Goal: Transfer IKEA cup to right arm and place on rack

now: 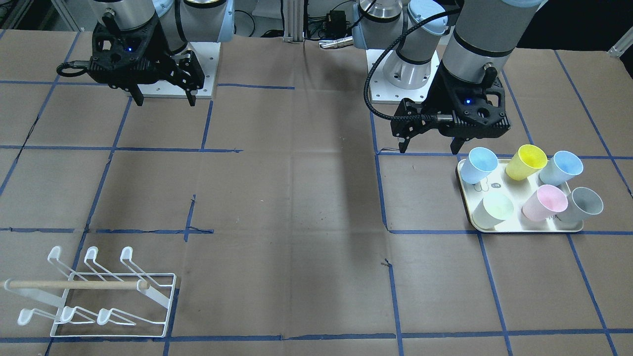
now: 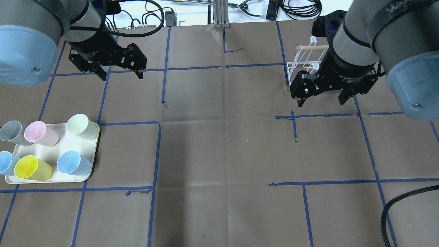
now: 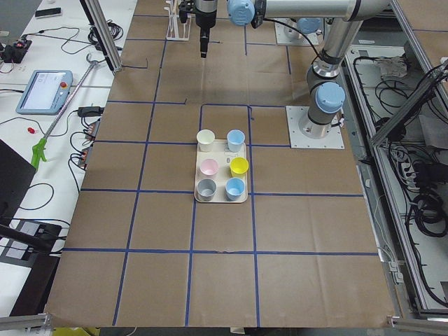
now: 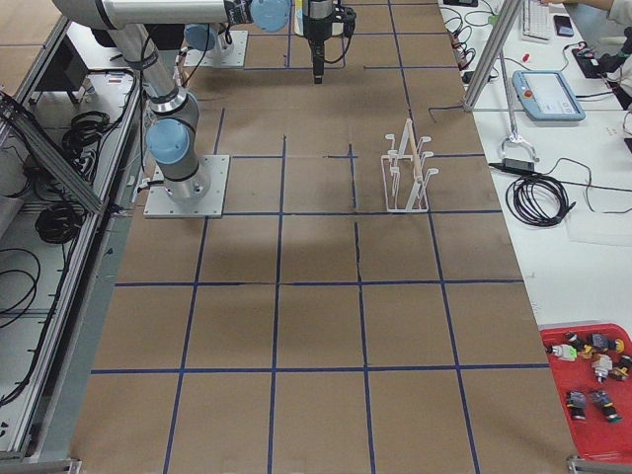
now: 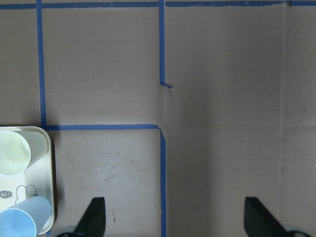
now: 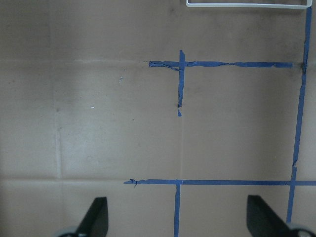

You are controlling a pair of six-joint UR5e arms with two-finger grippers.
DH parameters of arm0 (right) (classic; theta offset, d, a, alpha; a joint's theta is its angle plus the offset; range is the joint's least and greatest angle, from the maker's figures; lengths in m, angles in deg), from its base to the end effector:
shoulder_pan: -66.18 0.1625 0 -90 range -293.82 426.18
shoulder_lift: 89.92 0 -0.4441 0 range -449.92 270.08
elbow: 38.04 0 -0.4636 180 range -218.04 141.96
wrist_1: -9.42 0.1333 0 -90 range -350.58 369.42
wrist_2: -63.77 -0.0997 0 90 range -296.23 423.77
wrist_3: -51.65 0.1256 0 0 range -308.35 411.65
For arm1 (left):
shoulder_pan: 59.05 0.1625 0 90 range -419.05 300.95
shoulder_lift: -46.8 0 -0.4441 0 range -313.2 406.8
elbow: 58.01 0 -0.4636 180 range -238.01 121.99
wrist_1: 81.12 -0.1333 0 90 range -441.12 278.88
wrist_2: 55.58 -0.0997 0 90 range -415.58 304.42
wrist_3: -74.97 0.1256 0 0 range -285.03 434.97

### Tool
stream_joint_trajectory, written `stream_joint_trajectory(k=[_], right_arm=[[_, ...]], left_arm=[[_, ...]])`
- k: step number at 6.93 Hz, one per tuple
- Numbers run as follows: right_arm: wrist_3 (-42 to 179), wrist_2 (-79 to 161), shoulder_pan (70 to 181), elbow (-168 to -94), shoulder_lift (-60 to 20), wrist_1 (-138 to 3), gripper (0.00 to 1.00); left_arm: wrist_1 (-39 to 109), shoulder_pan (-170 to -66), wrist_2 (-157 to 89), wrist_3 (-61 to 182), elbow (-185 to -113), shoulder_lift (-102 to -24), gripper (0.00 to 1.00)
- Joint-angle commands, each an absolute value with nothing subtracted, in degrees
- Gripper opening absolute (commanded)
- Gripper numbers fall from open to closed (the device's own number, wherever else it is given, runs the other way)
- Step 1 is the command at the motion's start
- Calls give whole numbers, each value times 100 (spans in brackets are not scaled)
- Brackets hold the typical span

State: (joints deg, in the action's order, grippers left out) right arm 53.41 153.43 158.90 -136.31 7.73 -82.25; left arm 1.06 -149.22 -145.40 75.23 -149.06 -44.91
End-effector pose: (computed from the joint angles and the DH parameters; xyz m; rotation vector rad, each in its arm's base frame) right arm 0.1579 -0.4995 0.4739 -0.0263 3.1347 -0.0283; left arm -0.1354 -0.5863 0.4678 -0.0120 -3.1354 0.1385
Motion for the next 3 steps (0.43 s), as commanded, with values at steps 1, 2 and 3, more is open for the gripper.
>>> stream_joint_trajectory(k=[1,2,3], right_arm=[[5349,15333,15890,-13622,773,-8225,100],[5358,15333,15890,-13622,773,-8225,100],[5358,15333,15890,-13604,773,-8225,100]], left_arm=[[106,-14922,-14532,7523,-14906,-4495,100],[97,-14922,-14531,7523,-14906,-4495,100],[97,-14914,-14531,7532,-14897,-4495,100]])
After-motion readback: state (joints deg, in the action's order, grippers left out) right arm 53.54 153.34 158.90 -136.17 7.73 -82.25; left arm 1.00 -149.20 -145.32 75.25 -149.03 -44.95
